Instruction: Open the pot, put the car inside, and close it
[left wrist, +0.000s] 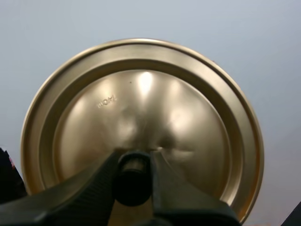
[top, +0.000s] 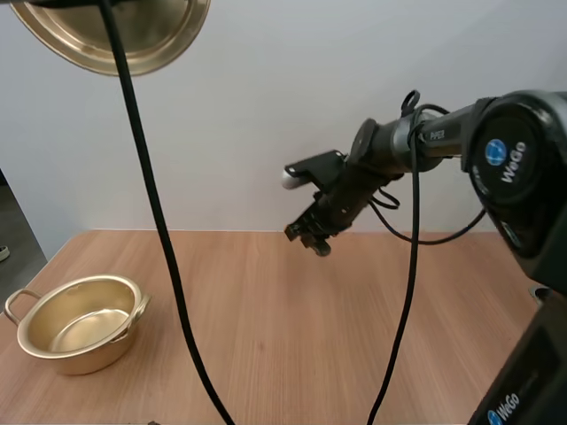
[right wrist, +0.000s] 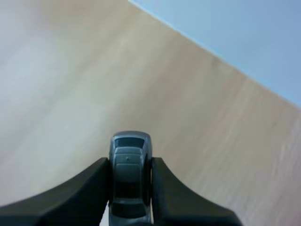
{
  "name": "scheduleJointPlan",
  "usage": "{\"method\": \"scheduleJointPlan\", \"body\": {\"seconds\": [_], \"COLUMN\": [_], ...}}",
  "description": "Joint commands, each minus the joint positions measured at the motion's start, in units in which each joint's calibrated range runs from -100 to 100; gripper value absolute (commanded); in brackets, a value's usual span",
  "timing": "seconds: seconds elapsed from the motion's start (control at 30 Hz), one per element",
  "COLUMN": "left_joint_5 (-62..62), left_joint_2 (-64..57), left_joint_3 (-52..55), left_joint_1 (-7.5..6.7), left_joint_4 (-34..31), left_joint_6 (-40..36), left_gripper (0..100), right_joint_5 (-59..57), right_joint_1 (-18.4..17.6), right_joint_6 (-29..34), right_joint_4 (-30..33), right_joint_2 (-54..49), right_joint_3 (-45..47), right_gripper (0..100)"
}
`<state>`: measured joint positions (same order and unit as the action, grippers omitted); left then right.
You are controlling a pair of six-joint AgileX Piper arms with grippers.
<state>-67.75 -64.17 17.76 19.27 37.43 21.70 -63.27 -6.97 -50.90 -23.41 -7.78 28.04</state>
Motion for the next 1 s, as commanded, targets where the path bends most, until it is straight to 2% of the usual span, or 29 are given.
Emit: {"method": "scheduleJointPlan", "body": {"seconds": [0.0,0.23,0.33,0.43,0.57,0.97], "left_joint_5": [9.1,18.0,19.5,21.3,19.0,16.0], "left_joint_2": [-2.6,-6.9,-8.0,-8.7,-8.7,-8.7], "left_joint_3": [-0.1,-0.1,-0.1,-0.4,-2.2,-3.5], "left_joint_1": [-0.03,-0.03,-0.03,-0.03,-0.03,-0.03], "left_joint_4": [-0.2,-0.2,-0.5,-0.5,-2.0,-5.4], "left_joint_6": [-1.1,-1.1,-1.6,-2.2,-2.3,-4.5], "left_gripper": [0,0,0,0,0,0], "right_joint_5": [-3.6,-3.1,-2.0,-0.8,2.2,15.7], "right_joint_1": [-5.9,-20.5,-25.0,-28.1,-30.6,-33.4], "right_joint_6": [-12.3,-12.3,-12.3,-12.9,-13.9,-21.0], "right_joint_4": [-23.2,-23.4,-23.4,-21.2,-19.6,-20.1], "right_joint_2": [-1.5,2.1,5.8,9.4,13.9,24.8], "right_joint_3": [-3.9,-12.1,-14.5,-15.9,-16.2,-16.2], "right_gripper": [0,0,0,0,0,0]}}
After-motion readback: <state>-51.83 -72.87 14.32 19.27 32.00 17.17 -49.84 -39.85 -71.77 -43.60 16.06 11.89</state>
